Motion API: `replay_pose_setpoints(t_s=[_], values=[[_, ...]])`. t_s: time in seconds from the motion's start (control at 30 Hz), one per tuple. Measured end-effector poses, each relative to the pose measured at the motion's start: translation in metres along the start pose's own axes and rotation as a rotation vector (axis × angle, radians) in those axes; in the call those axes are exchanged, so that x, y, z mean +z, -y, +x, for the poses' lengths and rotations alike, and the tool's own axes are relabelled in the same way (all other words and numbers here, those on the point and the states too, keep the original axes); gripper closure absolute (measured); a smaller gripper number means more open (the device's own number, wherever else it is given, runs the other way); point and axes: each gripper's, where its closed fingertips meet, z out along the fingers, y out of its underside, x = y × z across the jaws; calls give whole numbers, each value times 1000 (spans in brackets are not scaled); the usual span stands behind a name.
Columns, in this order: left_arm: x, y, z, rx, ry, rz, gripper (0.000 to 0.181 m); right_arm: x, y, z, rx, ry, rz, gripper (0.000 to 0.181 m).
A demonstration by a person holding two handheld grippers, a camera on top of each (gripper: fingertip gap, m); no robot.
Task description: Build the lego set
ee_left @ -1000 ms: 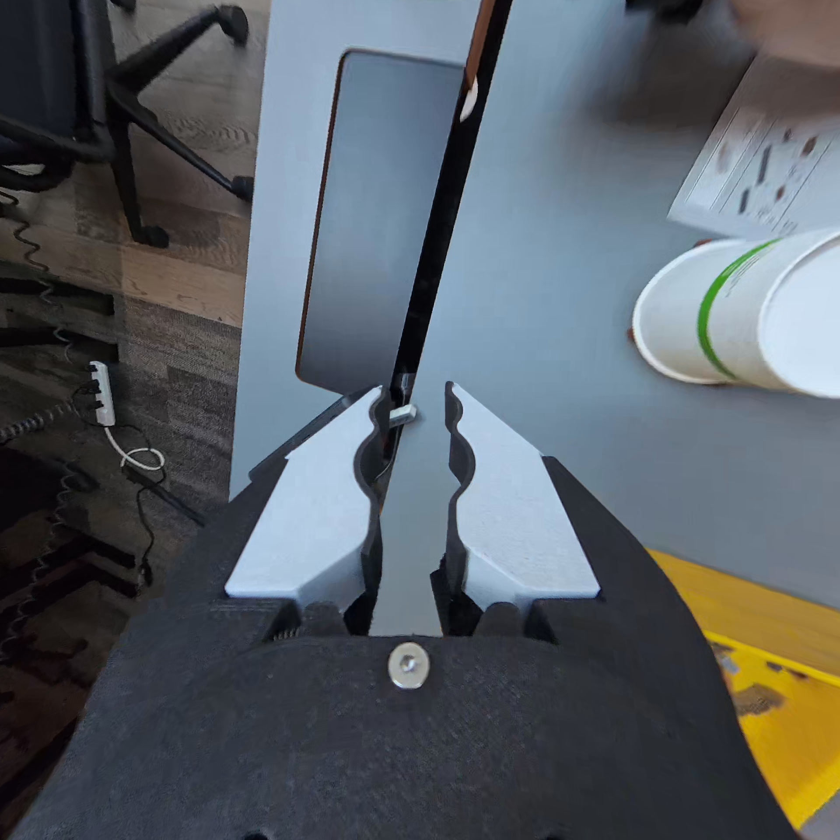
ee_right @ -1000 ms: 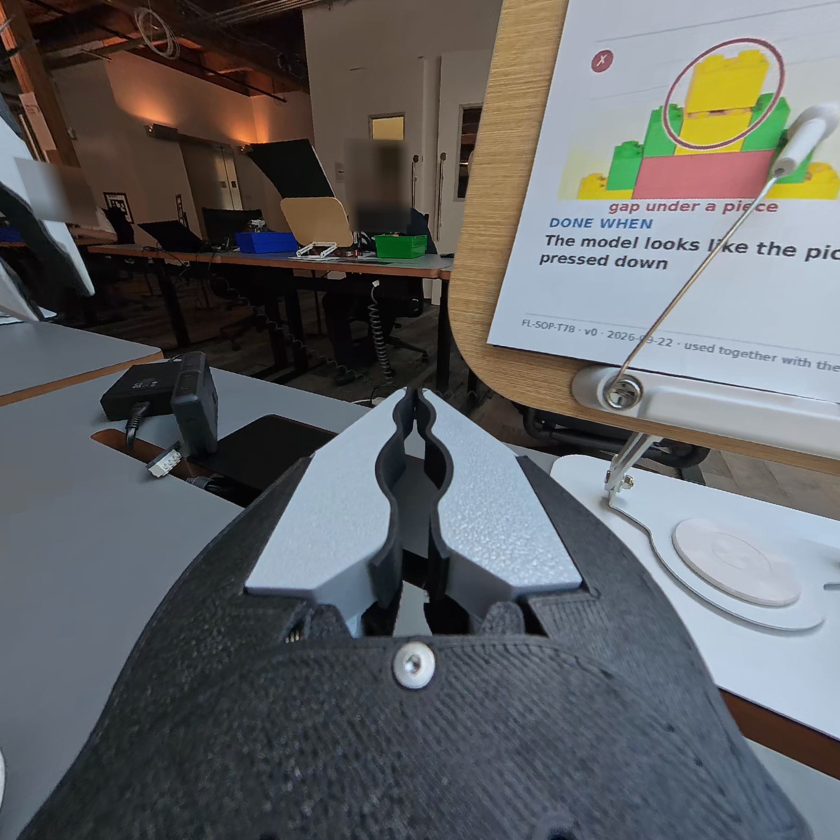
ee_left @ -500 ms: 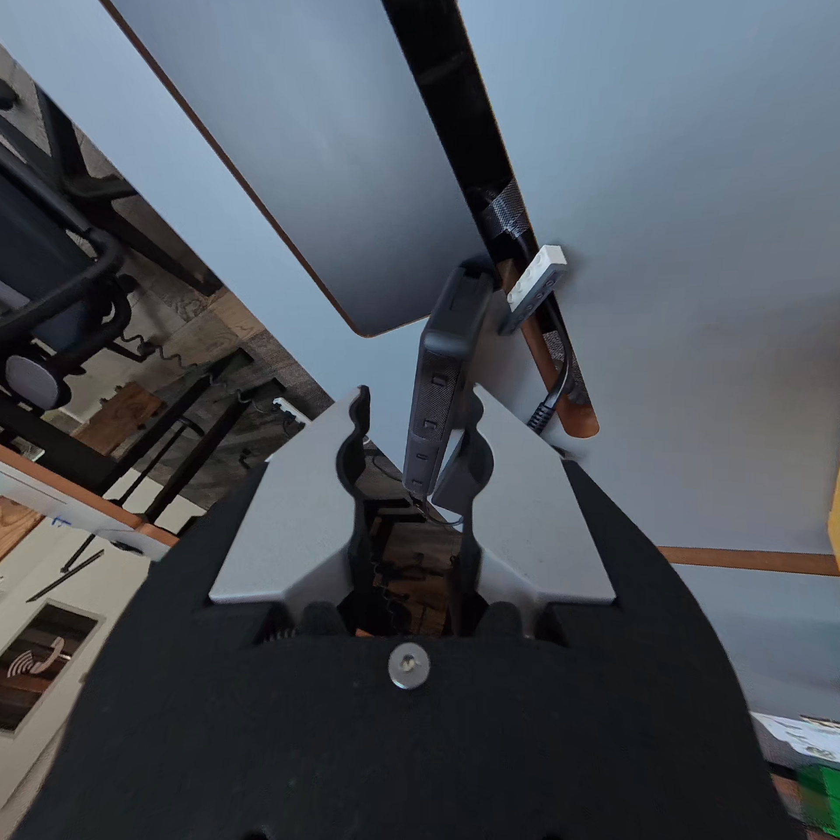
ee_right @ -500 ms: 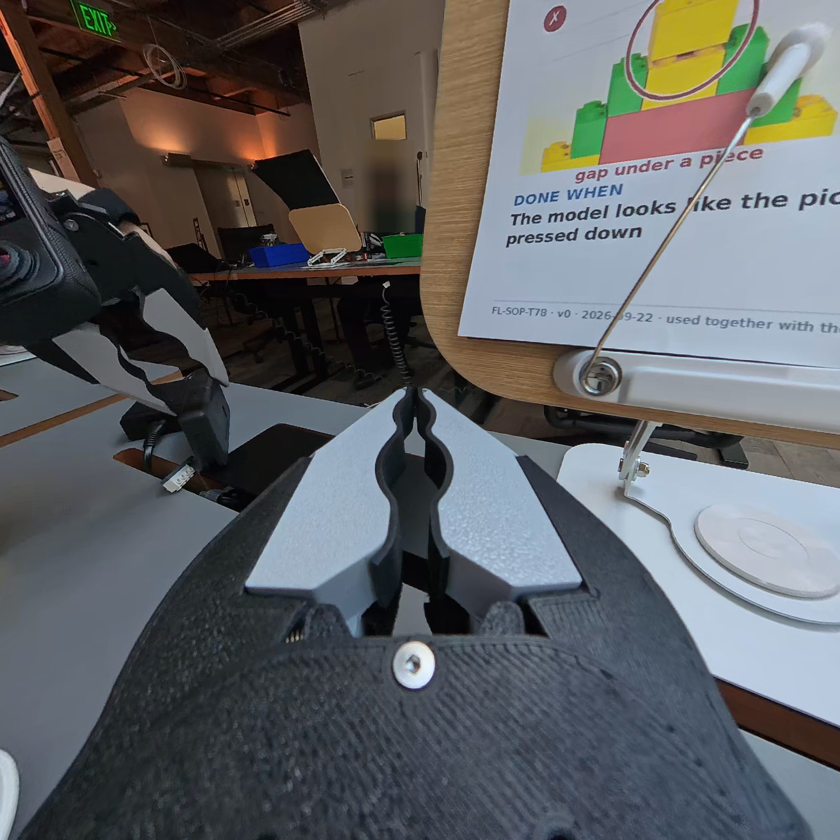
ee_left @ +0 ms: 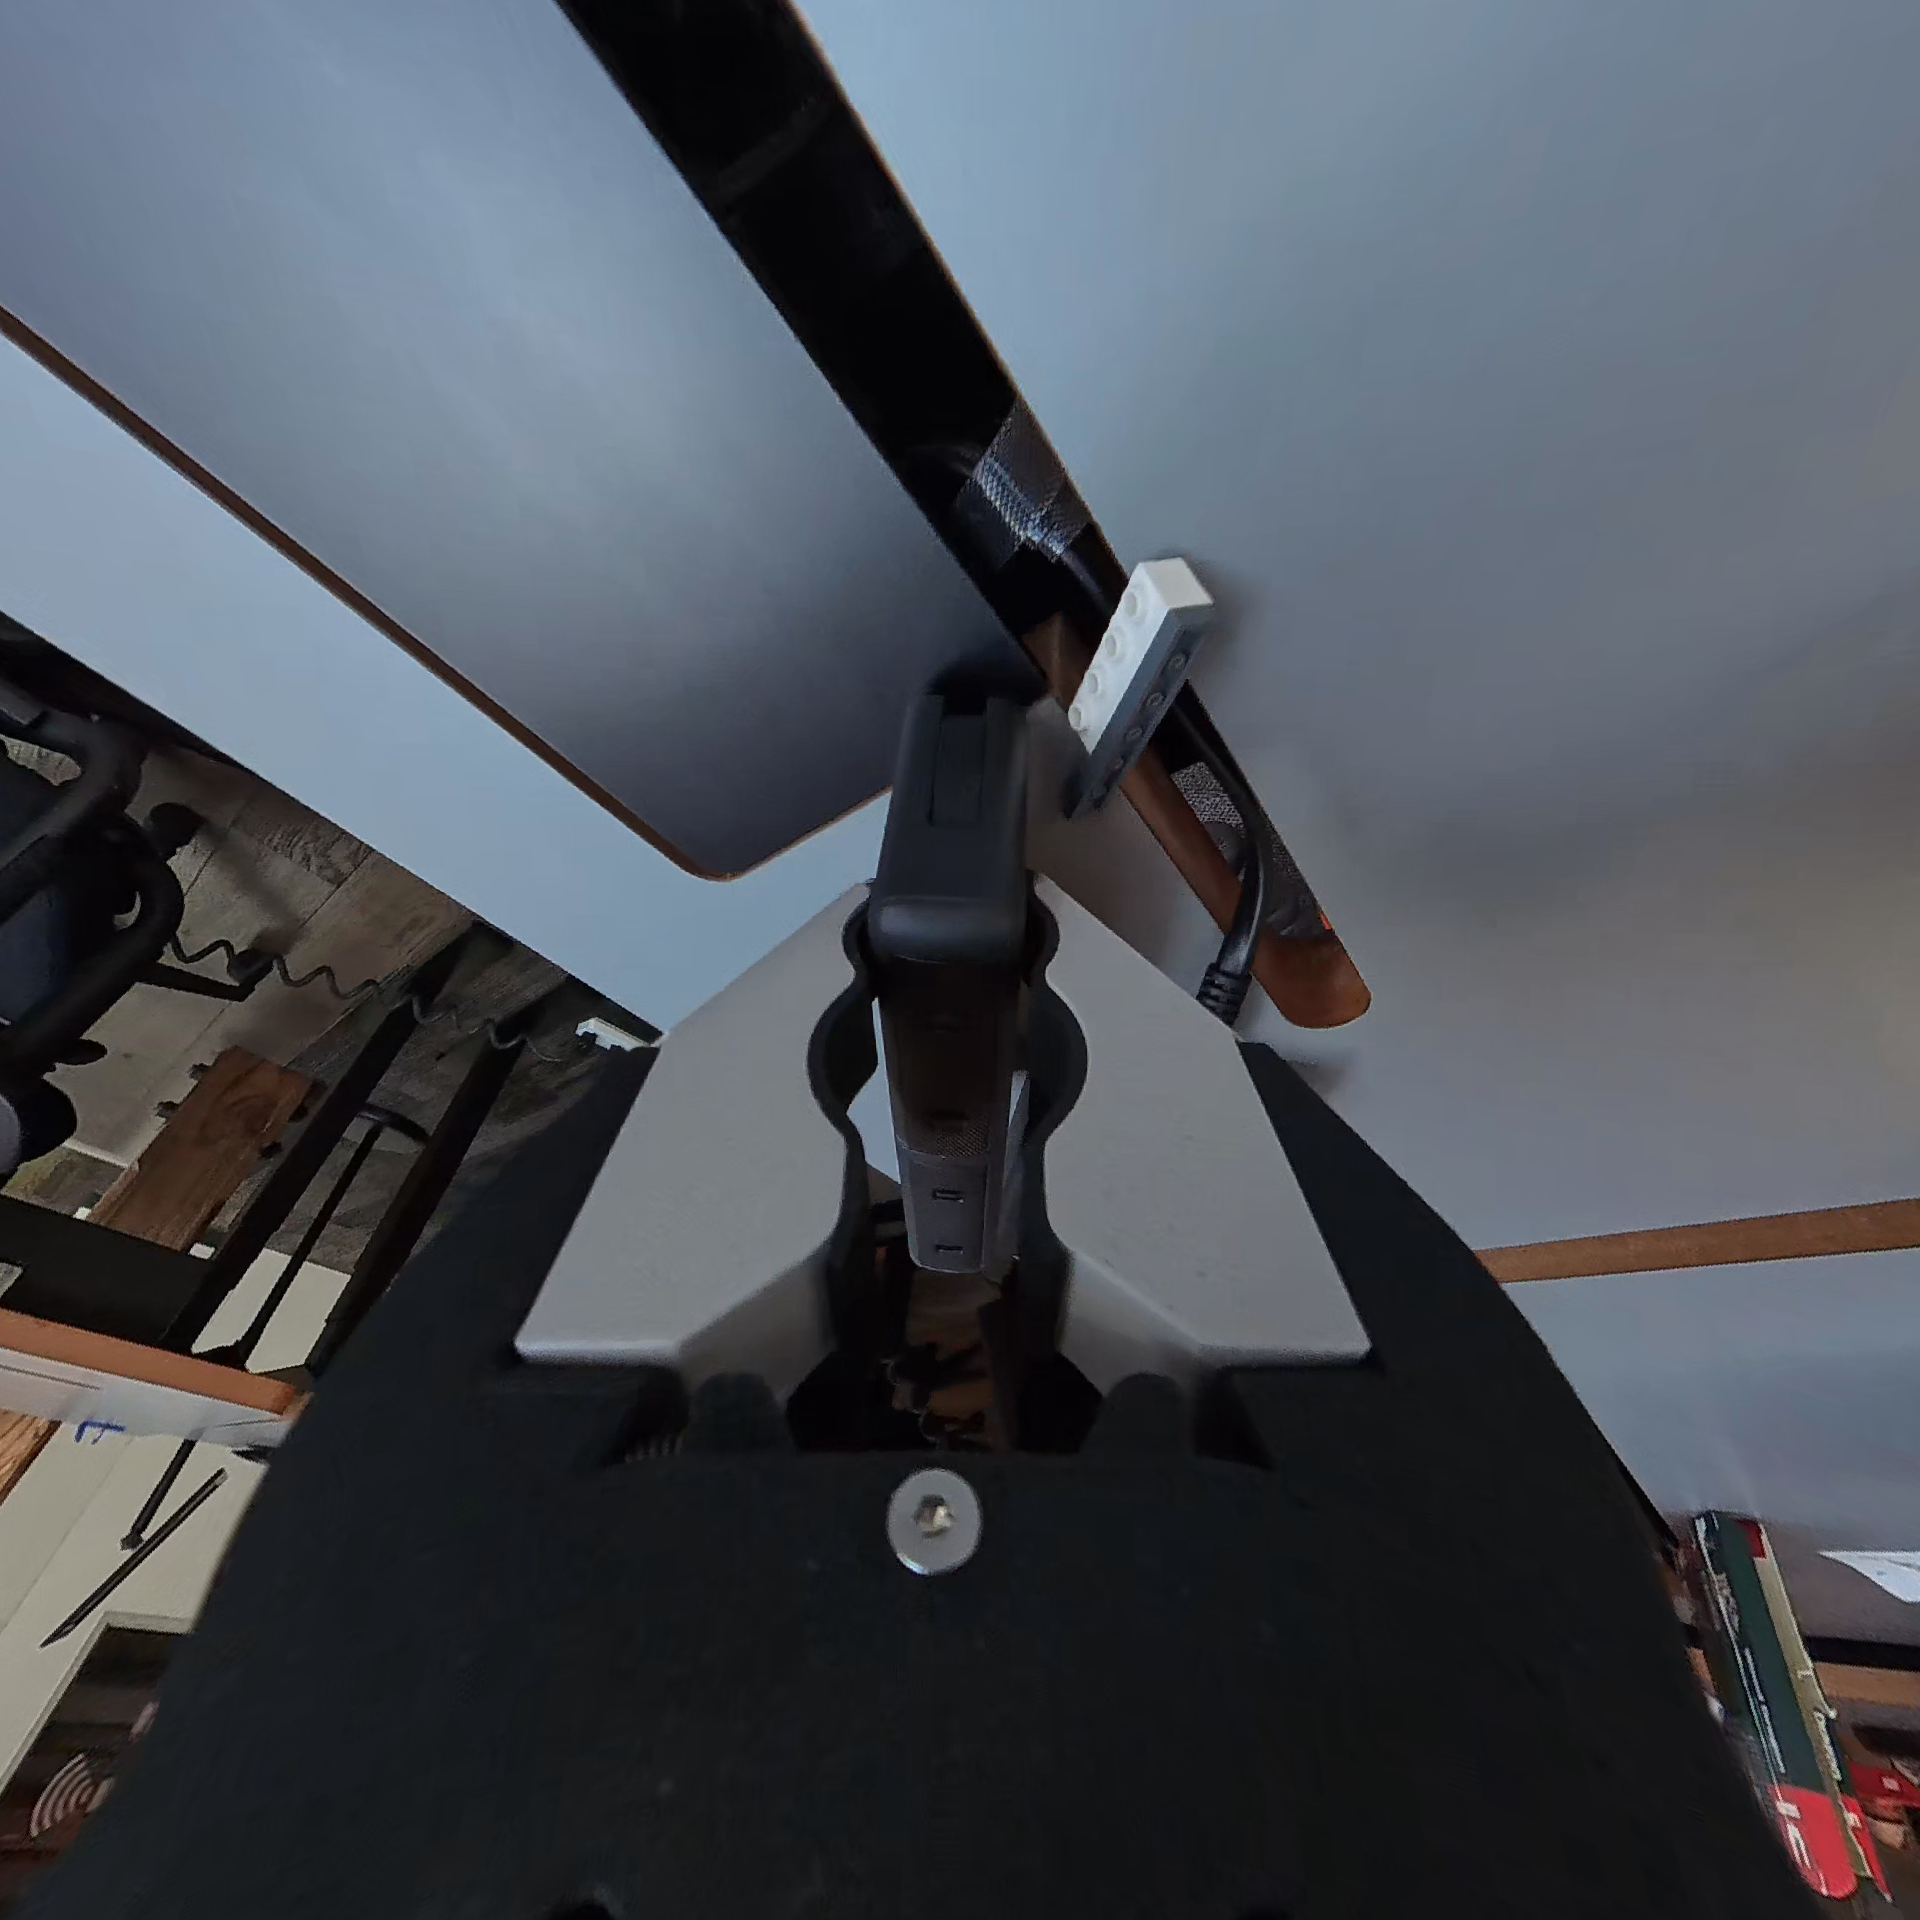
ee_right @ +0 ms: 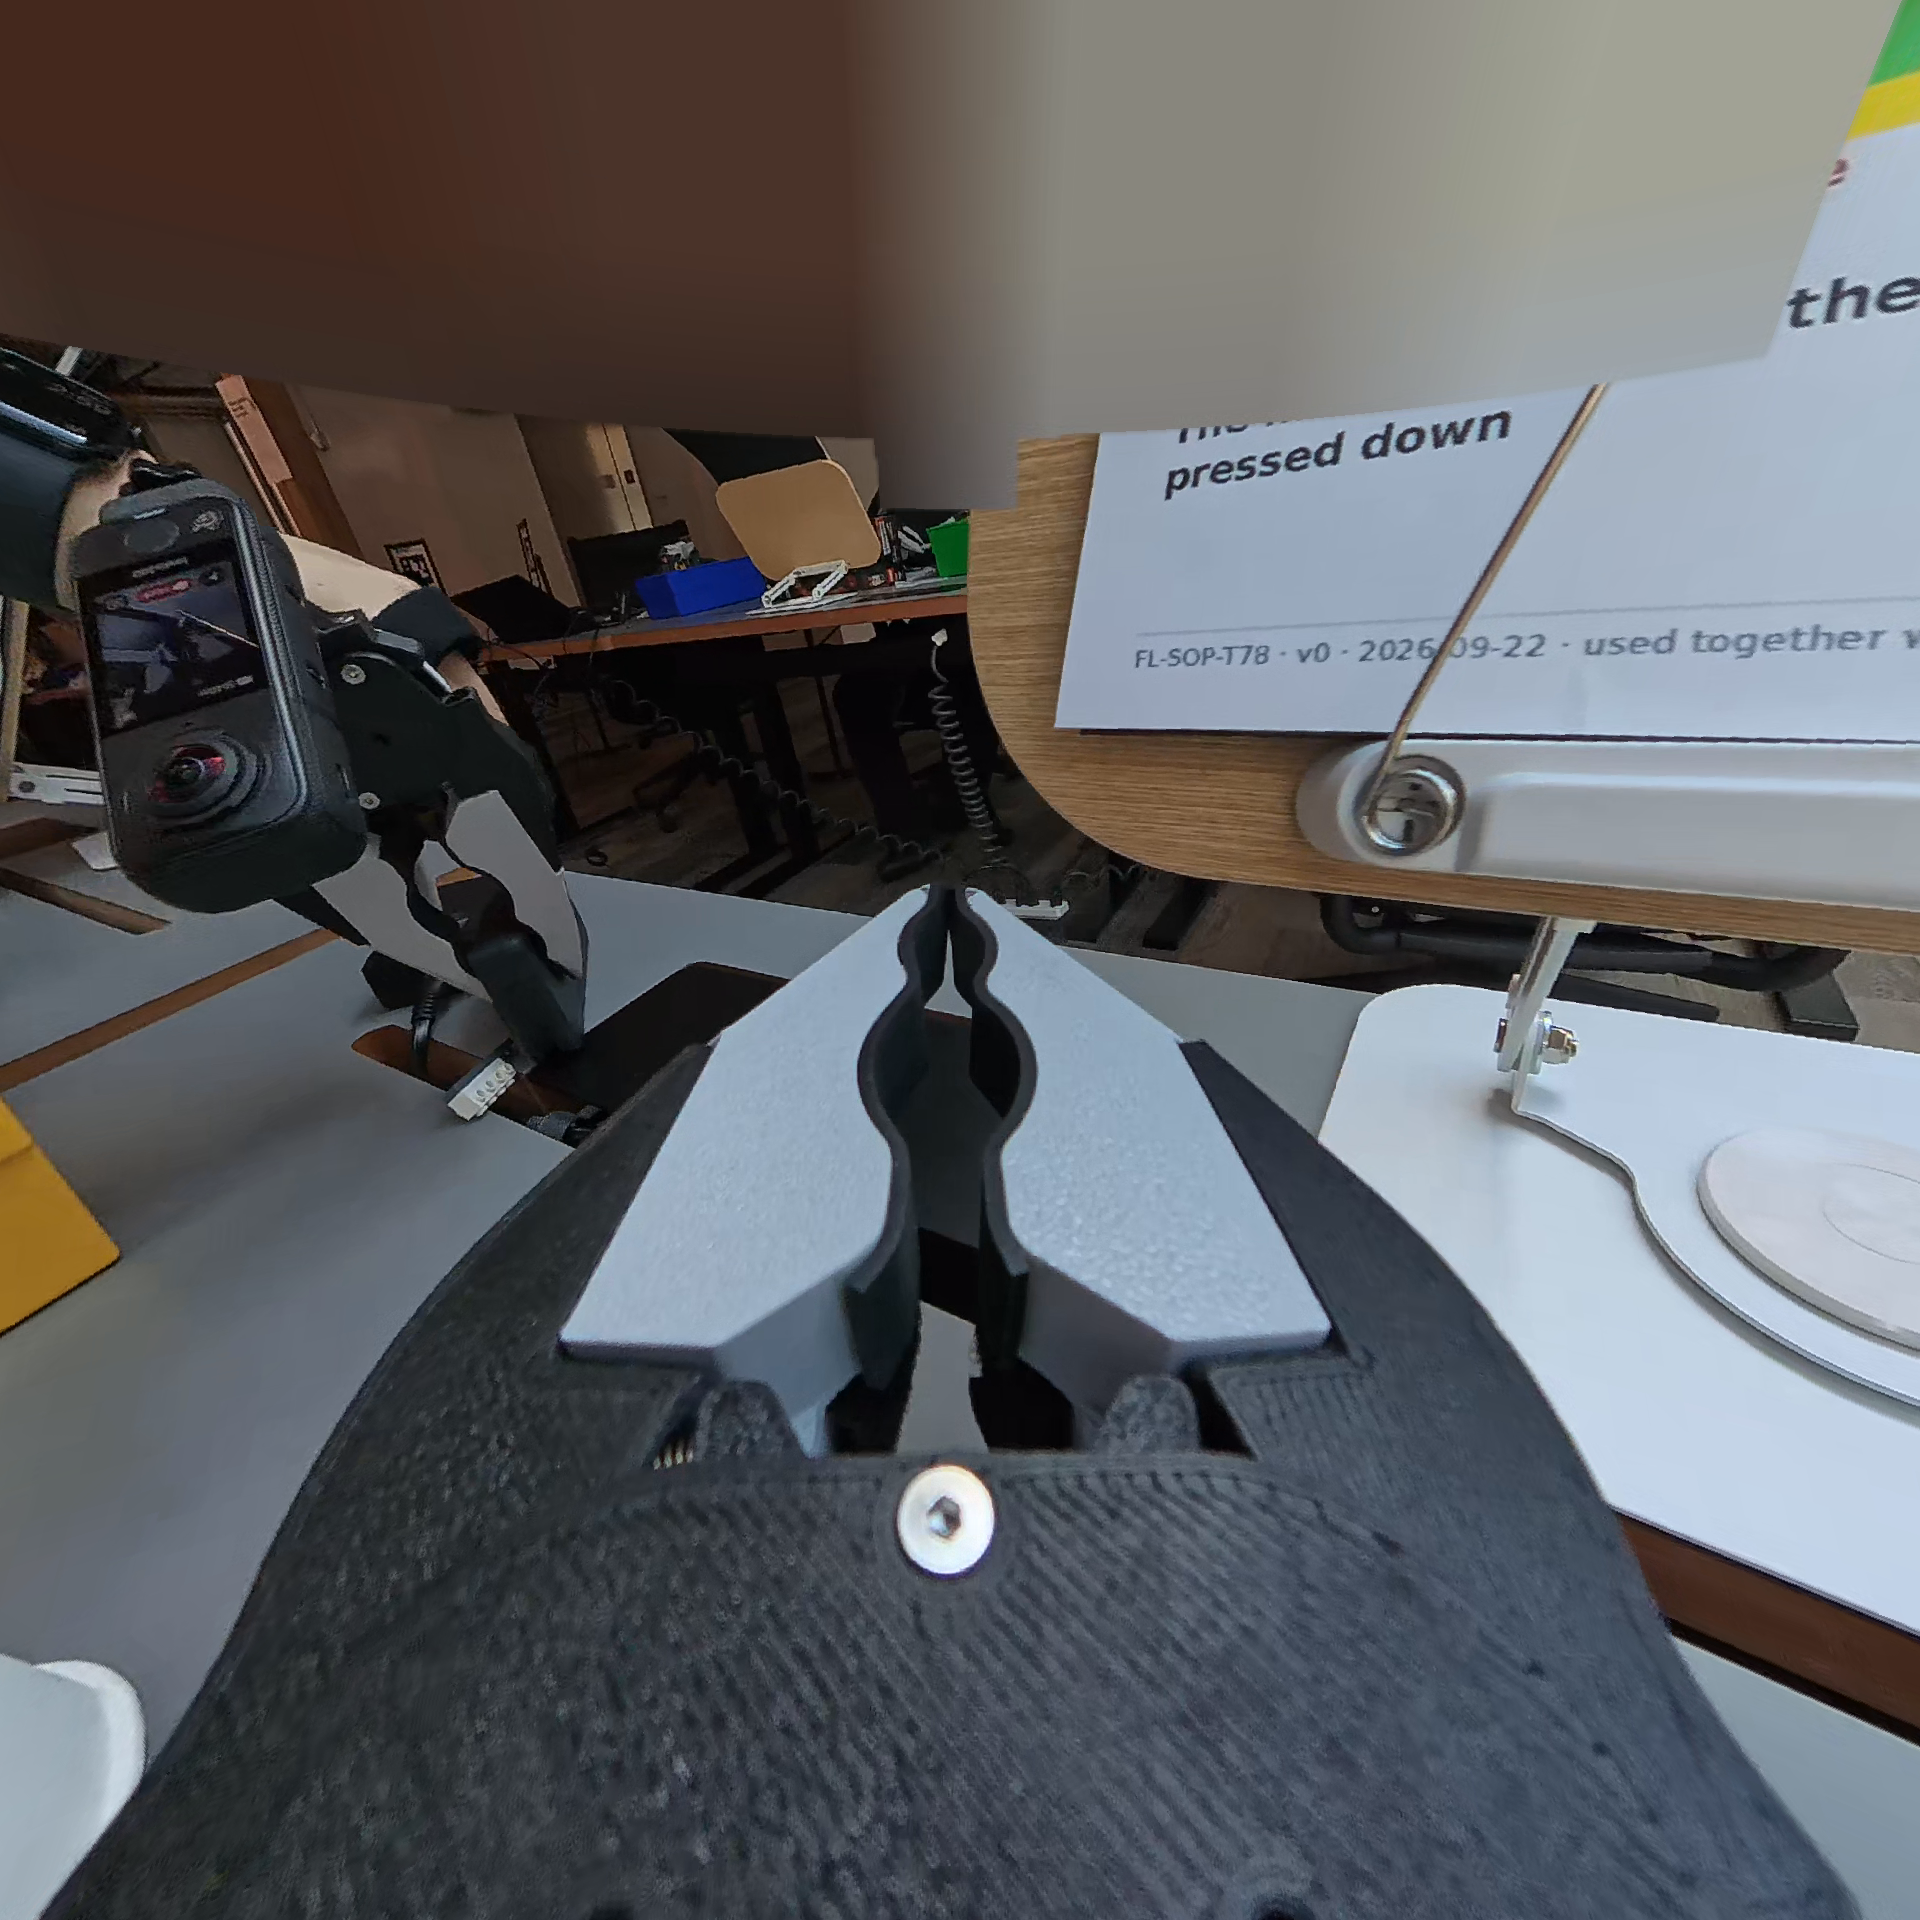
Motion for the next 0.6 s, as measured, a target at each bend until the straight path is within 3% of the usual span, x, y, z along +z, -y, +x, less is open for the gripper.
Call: replay_pose_setpoints(t_s=[0.4, 0.6], values=[[14, -48, -13, -116, -16, -98, 159, -1, 2, -5, -2, 23, 11, 181], [11, -41, -16, -265, -13, -42, 143, 0, 1, -7, 14, 36, 4, 181]])
